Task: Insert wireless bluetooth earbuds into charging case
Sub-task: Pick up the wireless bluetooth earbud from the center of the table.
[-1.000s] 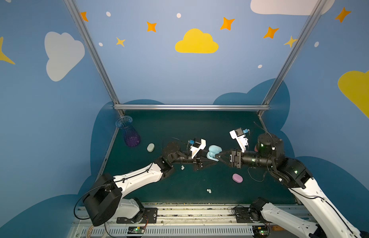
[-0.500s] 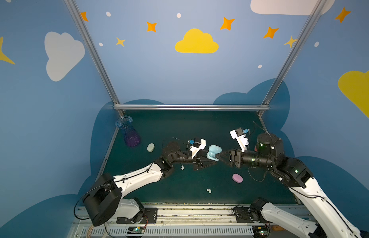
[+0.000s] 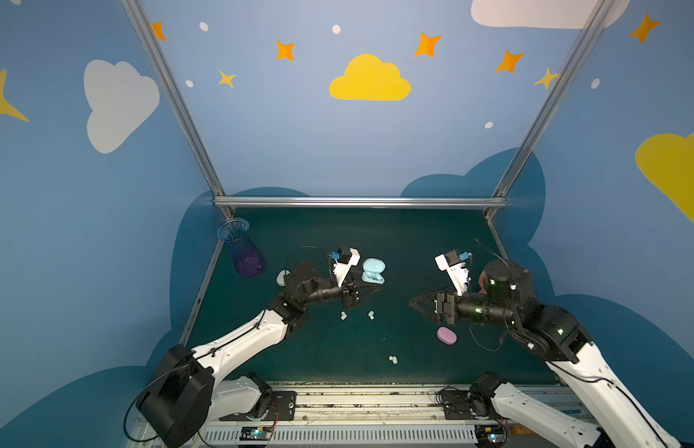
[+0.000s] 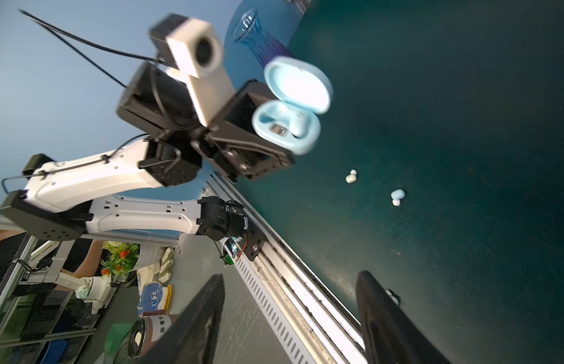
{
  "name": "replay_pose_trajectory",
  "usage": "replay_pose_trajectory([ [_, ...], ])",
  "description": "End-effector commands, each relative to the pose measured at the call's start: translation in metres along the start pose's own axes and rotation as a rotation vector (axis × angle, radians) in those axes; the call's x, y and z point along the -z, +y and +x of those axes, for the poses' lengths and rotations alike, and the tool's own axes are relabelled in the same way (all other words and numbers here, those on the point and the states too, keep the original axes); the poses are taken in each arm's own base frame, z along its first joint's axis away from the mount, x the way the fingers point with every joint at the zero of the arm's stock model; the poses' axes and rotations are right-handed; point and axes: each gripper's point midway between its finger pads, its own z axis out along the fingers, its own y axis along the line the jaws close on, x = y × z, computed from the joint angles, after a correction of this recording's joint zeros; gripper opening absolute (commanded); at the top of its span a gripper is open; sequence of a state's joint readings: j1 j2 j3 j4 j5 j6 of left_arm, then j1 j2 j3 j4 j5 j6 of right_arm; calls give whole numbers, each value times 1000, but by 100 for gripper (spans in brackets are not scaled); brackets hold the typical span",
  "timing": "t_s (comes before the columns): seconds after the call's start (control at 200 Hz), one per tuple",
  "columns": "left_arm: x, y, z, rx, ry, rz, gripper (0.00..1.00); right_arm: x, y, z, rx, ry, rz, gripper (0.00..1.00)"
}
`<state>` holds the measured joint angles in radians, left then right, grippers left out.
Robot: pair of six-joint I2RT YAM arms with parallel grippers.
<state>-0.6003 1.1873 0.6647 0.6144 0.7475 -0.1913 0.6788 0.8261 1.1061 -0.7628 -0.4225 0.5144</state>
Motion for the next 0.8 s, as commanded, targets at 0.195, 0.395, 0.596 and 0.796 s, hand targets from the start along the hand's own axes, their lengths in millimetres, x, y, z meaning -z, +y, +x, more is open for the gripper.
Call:
replay_pose_trajectory([
  [0.195,55,25,-22,47,-28,-167,13,-82,-71,32,-109,117,151,65],
  [0.395,71,35,-28,53,-53,-209,13,-124,-107,40,-257,183,267,66],
  [0.596,83,40,-27,81,-95,-248,13,-152,-134,48,-353,226,368,66],
  [0.796,96,36,-24,103,-112,-283,13,-174,-150,55,-383,337,477,64],
])
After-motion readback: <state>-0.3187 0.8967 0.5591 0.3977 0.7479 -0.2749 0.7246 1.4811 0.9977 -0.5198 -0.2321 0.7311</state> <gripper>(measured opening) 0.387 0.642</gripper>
